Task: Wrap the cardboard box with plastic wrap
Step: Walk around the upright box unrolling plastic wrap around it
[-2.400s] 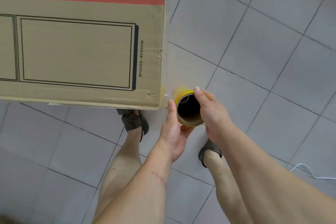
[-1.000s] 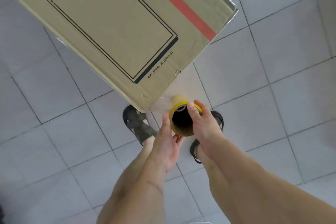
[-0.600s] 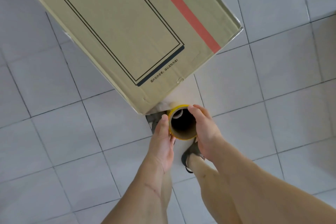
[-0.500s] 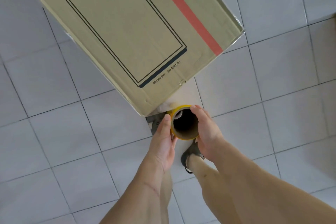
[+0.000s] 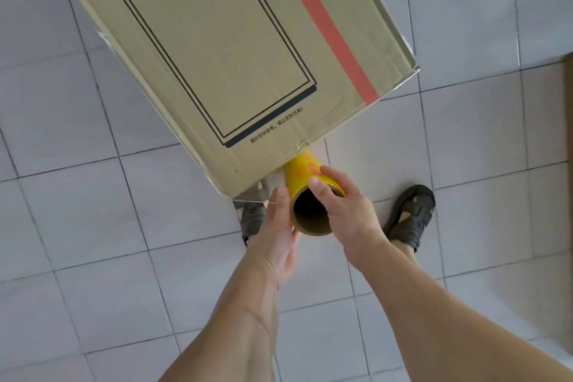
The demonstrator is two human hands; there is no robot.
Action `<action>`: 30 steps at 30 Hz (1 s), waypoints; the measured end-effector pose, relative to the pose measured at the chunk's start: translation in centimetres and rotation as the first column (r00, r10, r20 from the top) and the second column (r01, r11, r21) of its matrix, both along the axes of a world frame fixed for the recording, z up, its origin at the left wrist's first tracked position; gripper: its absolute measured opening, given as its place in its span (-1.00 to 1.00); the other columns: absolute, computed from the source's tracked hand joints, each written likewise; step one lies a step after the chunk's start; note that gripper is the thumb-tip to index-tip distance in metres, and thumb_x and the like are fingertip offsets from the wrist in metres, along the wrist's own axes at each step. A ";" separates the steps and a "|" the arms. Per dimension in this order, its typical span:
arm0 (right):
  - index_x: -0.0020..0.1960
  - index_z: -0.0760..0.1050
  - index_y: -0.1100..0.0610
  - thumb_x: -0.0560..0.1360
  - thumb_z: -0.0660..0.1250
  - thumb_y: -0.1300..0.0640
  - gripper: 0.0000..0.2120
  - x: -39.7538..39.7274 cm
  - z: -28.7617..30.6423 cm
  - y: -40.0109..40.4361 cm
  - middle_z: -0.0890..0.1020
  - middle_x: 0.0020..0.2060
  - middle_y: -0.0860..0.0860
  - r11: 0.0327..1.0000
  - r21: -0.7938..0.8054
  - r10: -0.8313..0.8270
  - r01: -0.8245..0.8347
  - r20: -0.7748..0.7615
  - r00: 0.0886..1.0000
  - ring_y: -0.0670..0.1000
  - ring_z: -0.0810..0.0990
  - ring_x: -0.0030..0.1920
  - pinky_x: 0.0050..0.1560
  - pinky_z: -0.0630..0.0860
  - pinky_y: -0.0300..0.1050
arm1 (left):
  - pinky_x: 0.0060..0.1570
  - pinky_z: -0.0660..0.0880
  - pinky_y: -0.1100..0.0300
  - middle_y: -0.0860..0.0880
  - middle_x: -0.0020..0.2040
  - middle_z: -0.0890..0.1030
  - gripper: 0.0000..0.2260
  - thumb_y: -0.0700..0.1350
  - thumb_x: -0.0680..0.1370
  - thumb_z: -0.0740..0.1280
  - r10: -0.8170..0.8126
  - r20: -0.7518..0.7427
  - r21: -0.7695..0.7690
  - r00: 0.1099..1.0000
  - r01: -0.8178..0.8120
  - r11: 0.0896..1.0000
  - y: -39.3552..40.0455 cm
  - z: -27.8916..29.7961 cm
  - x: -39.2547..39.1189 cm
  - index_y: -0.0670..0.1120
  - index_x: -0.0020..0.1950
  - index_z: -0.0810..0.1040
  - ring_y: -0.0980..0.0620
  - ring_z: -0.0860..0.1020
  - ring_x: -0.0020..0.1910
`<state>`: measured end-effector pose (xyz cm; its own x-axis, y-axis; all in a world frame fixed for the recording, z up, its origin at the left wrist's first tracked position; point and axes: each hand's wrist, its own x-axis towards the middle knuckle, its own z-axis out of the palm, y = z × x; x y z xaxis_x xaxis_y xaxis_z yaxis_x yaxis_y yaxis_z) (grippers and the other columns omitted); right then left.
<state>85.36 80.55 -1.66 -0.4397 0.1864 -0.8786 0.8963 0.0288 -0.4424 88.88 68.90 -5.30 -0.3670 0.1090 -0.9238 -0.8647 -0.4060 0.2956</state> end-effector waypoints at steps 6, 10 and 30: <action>0.39 0.45 -0.13 0.49 0.42 -0.16 -0.51 -0.1 0.2 1.4 0.54 0.19 -0.02 0.998 -0.037 -0.040 0.041 0.035 0.999 -0.04 0.54 0.05 -0.07 0.49 -0.21 | 0.28 0.53 0.08 0.01 0.20 0.73 -0.34 0.35 0.43 0.22 -0.005 -0.042 -0.017 0.999 0.005 1.000 1.6 0.3 0.6 0.00 0.40 0.53 0.11 0.68 0.21; 0.41 0.42 -0.13 0.49 0.40 -0.19 -0.48 0.1 -0.2 2.1 0.53 0.18 -0.01 0.999 0.024 0.043 -0.044 0.066 0.997 0.05 0.52 0.12 0.03 0.47 -0.10 | 0.23 0.53 0.13 -0.01 0.24 0.72 -0.39 0.33 0.44 0.22 -0.005 0.001 -0.027 1.000 0.005 1.000 2.4 0.7 1.2 0.00 0.36 0.56 0.13 0.67 0.22; 0.45 0.38 -0.11 0.20 0.42 -0.52 -0.07 -0.5 -1.0 7.4 0.55 0.32 -0.06 0.972 -0.178 -0.142 0.157 0.094 0.985 0.01 0.47 0.35 0.41 0.33 0.02 | 0.49 0.38 0.08 0.07 0.30 0.67 -0.56 0.23 0.67 0.18 -0.106 0.036 -0.077 0.994 0.109 0.991 6.4 0.0 -2.0 0.04 0.46 0.49 0.13 0.56 0.36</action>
